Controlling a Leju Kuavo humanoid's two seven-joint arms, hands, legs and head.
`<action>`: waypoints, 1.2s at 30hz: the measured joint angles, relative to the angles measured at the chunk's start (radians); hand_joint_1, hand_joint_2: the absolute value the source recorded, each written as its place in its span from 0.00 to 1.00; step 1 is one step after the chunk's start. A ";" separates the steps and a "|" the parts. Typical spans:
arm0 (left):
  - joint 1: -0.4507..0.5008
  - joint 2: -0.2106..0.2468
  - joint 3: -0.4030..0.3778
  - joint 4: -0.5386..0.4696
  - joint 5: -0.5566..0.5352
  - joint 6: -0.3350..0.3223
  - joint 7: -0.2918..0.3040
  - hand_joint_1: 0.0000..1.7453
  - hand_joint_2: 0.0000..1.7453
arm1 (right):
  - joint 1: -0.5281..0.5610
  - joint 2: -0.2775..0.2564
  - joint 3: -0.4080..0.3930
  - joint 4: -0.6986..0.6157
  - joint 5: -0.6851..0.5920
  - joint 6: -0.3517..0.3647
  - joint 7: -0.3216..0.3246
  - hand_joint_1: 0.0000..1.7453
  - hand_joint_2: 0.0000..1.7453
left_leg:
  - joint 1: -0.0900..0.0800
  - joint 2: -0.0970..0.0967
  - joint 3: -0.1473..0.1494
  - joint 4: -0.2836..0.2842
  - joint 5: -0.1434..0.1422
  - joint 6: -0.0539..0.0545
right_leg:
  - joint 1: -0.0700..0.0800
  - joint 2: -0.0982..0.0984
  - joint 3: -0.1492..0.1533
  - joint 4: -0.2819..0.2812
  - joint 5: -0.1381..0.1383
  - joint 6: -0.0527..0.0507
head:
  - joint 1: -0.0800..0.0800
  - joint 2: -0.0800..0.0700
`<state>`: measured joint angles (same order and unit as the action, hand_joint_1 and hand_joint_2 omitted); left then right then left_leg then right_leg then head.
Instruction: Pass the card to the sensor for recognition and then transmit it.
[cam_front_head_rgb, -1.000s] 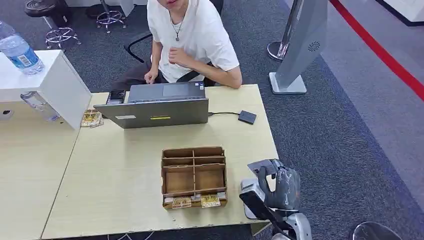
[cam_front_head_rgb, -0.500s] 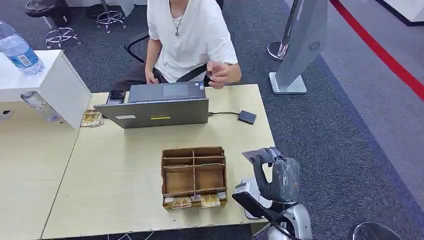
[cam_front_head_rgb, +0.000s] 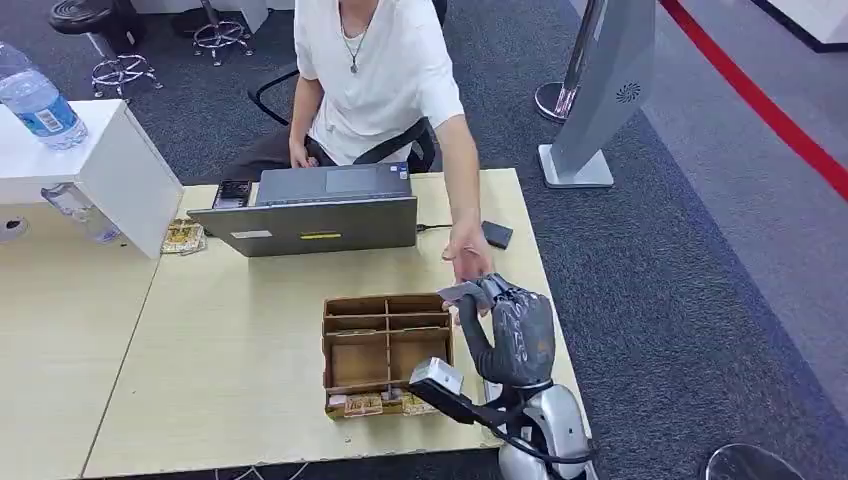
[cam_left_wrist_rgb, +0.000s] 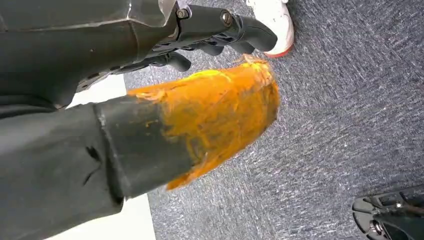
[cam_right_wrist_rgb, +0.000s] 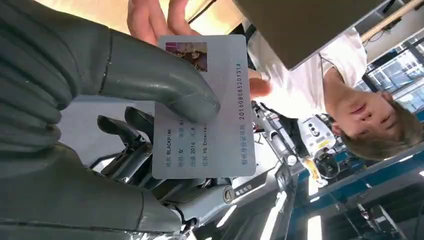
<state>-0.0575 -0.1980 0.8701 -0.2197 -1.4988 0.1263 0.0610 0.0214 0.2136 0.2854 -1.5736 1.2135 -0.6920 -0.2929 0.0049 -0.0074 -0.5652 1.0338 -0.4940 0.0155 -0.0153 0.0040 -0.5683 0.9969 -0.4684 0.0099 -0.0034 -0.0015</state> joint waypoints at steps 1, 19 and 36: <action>0.000 0.000 0.000 0.000 -0.001 0.000 0.000 0.00 0.00 | -0.005 0.000 0.008 0.003 0.012 0.000 0.010 1.00 1.00 | 0.000 0.000 0.000 0.000 0.000 0.000 | 0.000 0.000 0.000 0.000 0.000 0.000 | 0.000 0.000; -0.003 -0.004 0.000 0.000 -0.015 -0.009 0.000 0.00 0.00 | -0.103 -0.027 0.100 0.173 0.126 0.000 0.186 0.00 1.00 | 0.000 0.000 0.000 0.000 0.000 0.000 | 0.000 0.000 0.000 0.000 0.000 0.000 | 0.000 0.000; -0.002 -0.004 0.000 0.000 -0.011 -0.007 -0.001 0.00 0.00 | -0.089 -0.084 0.199 0.116 -0.151 0.021 0.077 0.00 1.00 | 0.000 0.000 0.000 0.000 0.000 0.000 | 0.000 0.000 0.000 0.000 0.000 0.000 | 0.000 0.000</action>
<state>-0.0599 -0.2018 0.8701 -0.2197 -1.5095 0.1190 0.0599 -0.0673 0.1297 0.4841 -1.4576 1.0623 -0.6714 -0.2160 0.0049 -0.0074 -0.5652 1.0338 -0.4939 0.0153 -0.0154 0.0042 -0.5686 0.9969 -0.4683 0.0098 -0.0034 -0.0015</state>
